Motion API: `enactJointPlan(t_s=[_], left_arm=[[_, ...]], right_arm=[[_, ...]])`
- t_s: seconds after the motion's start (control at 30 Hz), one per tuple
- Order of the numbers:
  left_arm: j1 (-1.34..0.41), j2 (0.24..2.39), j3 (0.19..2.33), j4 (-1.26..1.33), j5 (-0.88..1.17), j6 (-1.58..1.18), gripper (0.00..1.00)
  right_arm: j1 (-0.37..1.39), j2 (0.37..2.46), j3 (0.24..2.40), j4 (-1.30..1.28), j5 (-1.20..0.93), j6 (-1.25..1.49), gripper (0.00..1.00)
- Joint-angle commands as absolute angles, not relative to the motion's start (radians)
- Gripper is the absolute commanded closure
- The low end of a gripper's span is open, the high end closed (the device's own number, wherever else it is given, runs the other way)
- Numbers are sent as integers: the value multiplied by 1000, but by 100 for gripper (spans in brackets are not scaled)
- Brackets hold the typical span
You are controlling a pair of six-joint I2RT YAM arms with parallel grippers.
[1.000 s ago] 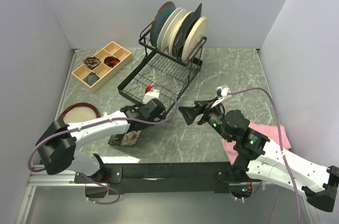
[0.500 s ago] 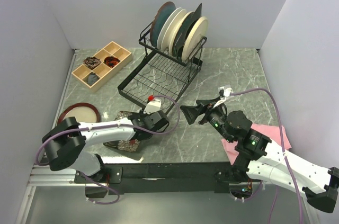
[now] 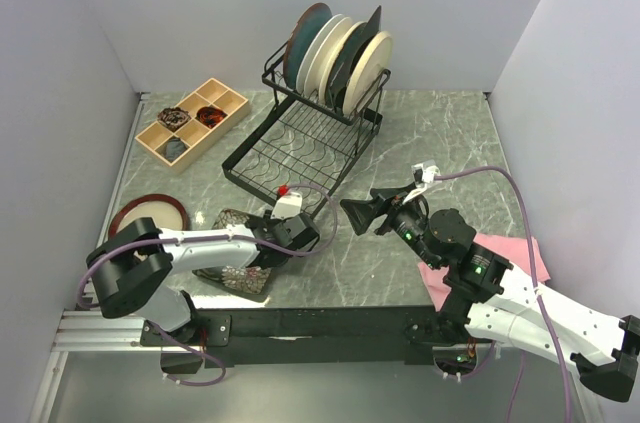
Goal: Unload the plates from the dish rack
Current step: Place the plate at the center of the board.
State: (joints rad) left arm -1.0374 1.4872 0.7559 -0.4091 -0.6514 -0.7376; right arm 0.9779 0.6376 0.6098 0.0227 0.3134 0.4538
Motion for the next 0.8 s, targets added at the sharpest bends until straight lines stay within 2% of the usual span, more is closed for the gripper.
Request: enactJointPlan(t_s=[0.0, 0.13, 0.4, 0.6, 0.7, 0.73, 0.77], left_arm=[[-1028, 1509, 709, -457, -520, -896, 56], [-1023, 1500, 701, -466, -528, -917, 50], [-1022, 1462, 709, -538, -569, -986, 45], [-1028, 1353, 709, -538, -607, -979, 33], [-1028, 1286, 707, -516, -632, -971, 24], [-1028, 1266, 704, -503, -630, -963, 17], [-1028, 1226, 704, -480, -630, -954, 14]], right_arm=[[985, 621, 637, 46, 324, 442, 4], [985, 617, 637, 43, 327, 440, 5], [985, 612, 637, 41, 328, 439, 4], [985, 618, 638, 44, 321, 442, 4], [985, 624, 640, 46, 322, 440, 4], [985, 629, 640, 46, 327, 439, 4], [985, 633, 641, 45, 328, 439, 4]])
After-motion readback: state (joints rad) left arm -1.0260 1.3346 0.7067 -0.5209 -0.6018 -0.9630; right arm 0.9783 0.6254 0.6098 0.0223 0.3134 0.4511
